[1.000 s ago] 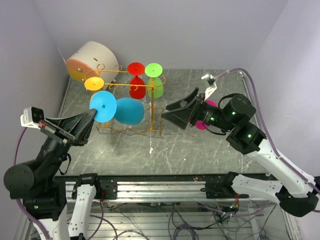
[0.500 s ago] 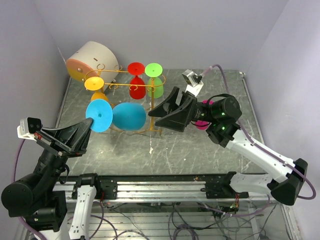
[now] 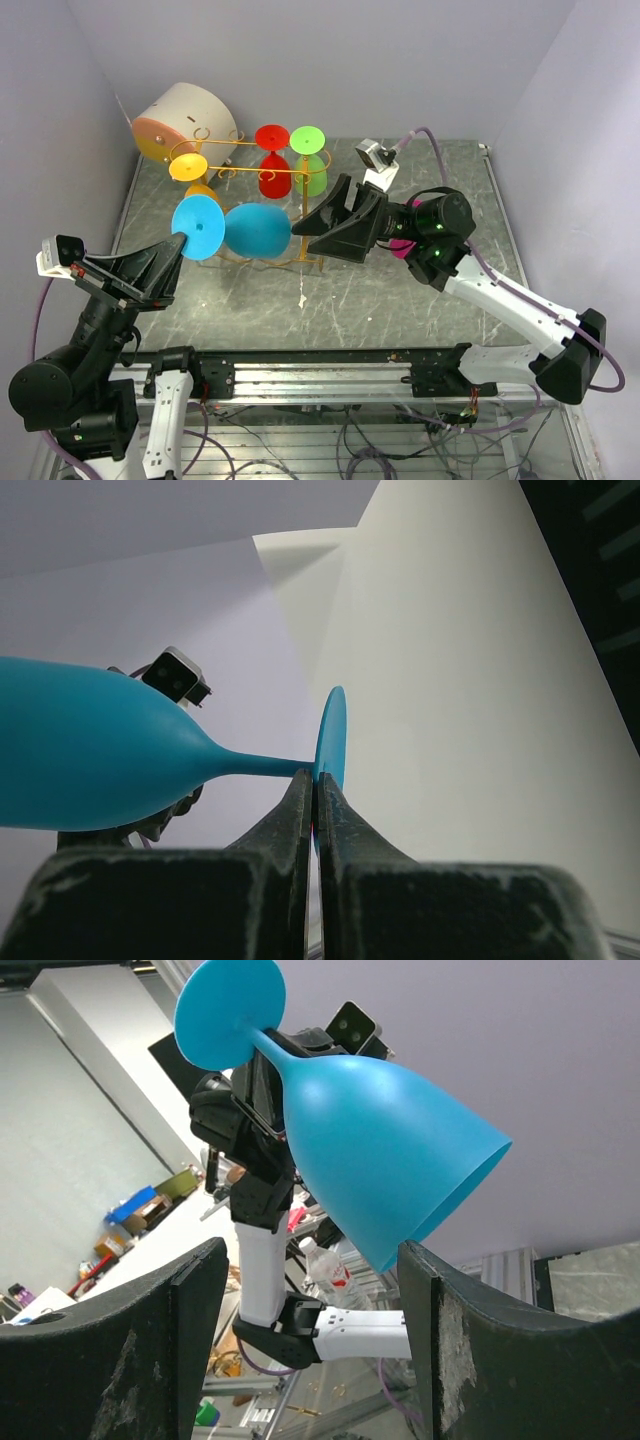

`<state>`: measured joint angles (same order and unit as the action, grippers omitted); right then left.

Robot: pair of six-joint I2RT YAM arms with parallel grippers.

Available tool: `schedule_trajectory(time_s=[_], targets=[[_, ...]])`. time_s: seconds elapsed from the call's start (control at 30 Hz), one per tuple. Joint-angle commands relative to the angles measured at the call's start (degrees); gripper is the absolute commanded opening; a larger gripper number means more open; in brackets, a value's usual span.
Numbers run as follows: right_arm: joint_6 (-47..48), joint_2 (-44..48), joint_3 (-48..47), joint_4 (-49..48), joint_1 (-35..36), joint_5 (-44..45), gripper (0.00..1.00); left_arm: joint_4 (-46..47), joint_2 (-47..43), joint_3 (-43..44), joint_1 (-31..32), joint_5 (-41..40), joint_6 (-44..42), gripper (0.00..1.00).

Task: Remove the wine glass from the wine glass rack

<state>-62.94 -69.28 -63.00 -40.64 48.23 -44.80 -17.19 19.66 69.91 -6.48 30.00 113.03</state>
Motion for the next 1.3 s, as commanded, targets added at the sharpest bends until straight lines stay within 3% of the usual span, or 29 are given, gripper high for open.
schedule_trajectory(time_s=[0.0,0.43,0.7,0.8,0.97,1.13,1.27], targets=[[-0.8,-1.0,-0.4,-3.7,0.1,-1.4,0.68,1.6,0.0,0.5,-1.4,3.1,1.6,0.07],[-2.0,-4.7,-2.9,-6.7,0.5,-2.7,0.67,4.1,0.4,-0.3,-3.1,4.7,2.8,0.07],[-12.4,-9.3,-3.3,-23.1,0.9,-4.6,0.61,4.2,-0.1,-2.1,-4.5,5.9,2.9,0.07],[-14.4,-10.7,-3.6,-25.8,1.0,-4.5,0.46,4.4,0.1,-2.3,-4.9,6.4,2.8,0.07],[-11.0,-8.6,-2.5,-22.0,0.9,-2.3,0.0,3.6,0.1,-2.6,-5.0,6.6,1.7,0.07],[-3.2,-2.6,-1.1,-13.8,0.9,1.6,0.0,2.3,0.0,-2.6,-5.2,6.0,0.1,0.09],[3.6,3.1,-0.9,-5.8,0.9,6.1,0.0,-2.5,0.7,-0.7,-5.3,5.0,-4.3,0.28]])
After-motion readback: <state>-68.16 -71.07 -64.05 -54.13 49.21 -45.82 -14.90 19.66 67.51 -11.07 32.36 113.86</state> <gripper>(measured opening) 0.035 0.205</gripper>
